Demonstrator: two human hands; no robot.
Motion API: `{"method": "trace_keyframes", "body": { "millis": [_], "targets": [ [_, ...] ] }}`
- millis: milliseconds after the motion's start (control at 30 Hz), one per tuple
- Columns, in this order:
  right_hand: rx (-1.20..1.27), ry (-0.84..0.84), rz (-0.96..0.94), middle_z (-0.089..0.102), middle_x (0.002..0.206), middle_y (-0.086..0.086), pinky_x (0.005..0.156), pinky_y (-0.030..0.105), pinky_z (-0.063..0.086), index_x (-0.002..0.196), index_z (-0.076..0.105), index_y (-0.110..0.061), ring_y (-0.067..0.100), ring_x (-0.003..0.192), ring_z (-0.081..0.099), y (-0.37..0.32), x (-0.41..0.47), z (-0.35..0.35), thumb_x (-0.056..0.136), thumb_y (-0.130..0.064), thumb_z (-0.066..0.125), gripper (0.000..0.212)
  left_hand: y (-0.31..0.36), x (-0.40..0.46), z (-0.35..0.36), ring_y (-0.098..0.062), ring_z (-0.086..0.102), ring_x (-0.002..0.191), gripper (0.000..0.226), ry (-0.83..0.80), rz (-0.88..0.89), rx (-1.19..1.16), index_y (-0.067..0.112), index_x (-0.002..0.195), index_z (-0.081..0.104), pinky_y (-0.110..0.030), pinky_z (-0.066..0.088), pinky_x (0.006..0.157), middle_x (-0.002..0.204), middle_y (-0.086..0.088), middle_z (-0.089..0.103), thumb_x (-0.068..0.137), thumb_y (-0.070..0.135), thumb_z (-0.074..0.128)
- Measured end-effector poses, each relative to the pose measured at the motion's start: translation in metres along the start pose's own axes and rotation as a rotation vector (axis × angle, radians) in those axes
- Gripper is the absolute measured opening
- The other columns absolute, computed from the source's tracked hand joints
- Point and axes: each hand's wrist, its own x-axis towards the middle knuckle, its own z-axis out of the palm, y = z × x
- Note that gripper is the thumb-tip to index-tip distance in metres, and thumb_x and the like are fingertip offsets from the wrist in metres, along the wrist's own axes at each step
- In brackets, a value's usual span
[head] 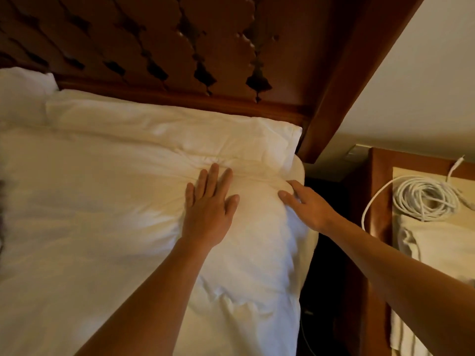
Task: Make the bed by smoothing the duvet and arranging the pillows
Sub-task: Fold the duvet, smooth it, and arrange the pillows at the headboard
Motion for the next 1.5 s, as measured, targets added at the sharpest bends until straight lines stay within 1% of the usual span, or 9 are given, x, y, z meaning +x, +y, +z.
{"method": "trace_keyframes", "body": {
  "millis": [333,467,633,867,1000,1133,1233,1300,1500],
  "targets": [
    [-0.228,-0.073,0.321,0.067,0.100,0.013,0.087,0.045,0.054,0.107,0.064,-0.007,0.028,0.090,0.065,-0.003,-0.045,-0.017,0.073,-0.082,0.035,0.087,-0.014,0.008,0.002,-0.015,-0.010,0.152,0.062,-0.047,0.012,-0.029,0.041,0.156,0.000,-0.045,-0.003,0.121,0.165,0.010,-0.013,0.099,0.061,0.017],
    [-0.005,-0.231,0.223,0.067,0.105,0.003,0.089,0.037,0.055,0.100,0.060,-0.021,0.021,0.095,0.065,-0.069,-0.073,-0.019,0.088,-0.065,0.046,0.047,-0.016,0.002,-0.009,-0.013,-0.003,0.152,0.059,-0.017,0.031,-0.143,0.039,0.155,0.015,-0.042,0.001,0.122,0.166,0.010,-0.002,0.101,0.052,0.035],
    [0.155,-0.368,0.085,0.058,0.073,-0.001,0.064,0.025,0.044,0.081,0.053,-0.014,0.012,0.066,0.055,-0.154,-0.087,0.009,0.095,-0.026,0.057,0.019,-0.028,-0.041,-0.036,-0.008,0.040,0.138,0.033,0.134,-0.095,-0.777,0.024,0.133,0.058,-0.025,0.028,0.116,0.145,0.006,0.049,0.101,0.027,0.051],
    [0.220,-0.184,-0.076,0.063,0.069,0.001,0.057,0.027,0.046,0.087,0.061,-0.011,0.014,0.061,0.059,-0.243,-0.070,0.097,0.096,-0.023,0.061,0.015,-0.075,-0.165,-0.073,-0.011,0.065,0.110,0.057,0.332,-0.368,-1.350,0.034,0.129,0.057,-0.034,0.054,0.089,0.121,0.011,0.066,0.088,0.070,0.039],
    [0.363,-0.125,0.021,0.061,0.080,0.009,0.067,0.030,0.048,0.093,0.058,-0.008,0.019,0.070,0.060,-0.292,-0.049,0.139,0.096,-0.020,0.061,0.013,-0.092,-0.214,-0.076,0.000,0.051,0.126,0.082,0.341,-0.309,-1.329,0.048,0.142,0.035,-0.024,0.048,0.098,0.137,0.027,0.050,0.069,0.071,0.064],
    [0.407,-0.068,0.038,0.054,0.073,0.011,0.051,0.022,0.041,0.106,0.058,-0.002,0.024,0.060,0.053,-0.341,-0.035,0.166,0.087,-0.009,0.056,0.020,-0.100,-0.227,-0.086,0.024,0.010,0.131,0.123,0.331,-0.343,-0.774,0.050,0.150,-0.009,-0.003,0.016,0.104,0.150,0.041,-0.001,0.055,0.084,0.062],
    [0.632,-0.086,0.037,0.052,0.067,0.014,0.040,0.019,0.041,0.096,0.059,0.005,0.020,0.046,0.054,-0.371,-0.040,0.177,0.087,0.006,0.051,0.012,-0.132,-0.222,-0.095,0.001,0.048,0.115,0.090,0.559,-0.464,-0.605,0.033,0.152,0.026,-0.022,0.042,0.091,0.140,0.014,0.045,0.076,0.077,0.046],
    [0.710,-0.157,0.022,0.060,0.078,0.015,0.060,0.028,0.051,0.083,0.060,-0.001,0.021,0.063,0.060,-0.385,-0.046,0.184,0.093,0.000,0.049,0.015,-0.158,-0.218,-0.108,-0.015,0.066,0.100,0.050,0.686,-0.526,-0.622,0.028,0.136,0.047,-0.028,0.050,0.077,0.115,0.006,0.066,0.092,0.051,0.048],
    [0.099,-0.167,-0.445,0.055,0.128,-0.002,0.099,0.030,0.043,0.131,0.058,-0.022,0.013,0.119,0.051,-0.390,-0.008,0.193,0.098,-0.010,0.043,0.038,-0.231,-0.187,-0.148,-0.031,0.064,0.102,0.038,0.709,-0.626,-0.582,0.018,0.133,0.050,-0.032,0.047,0.077,0.110,-0.008,0.069,0.103,0.040,0.042]
  ]
}}
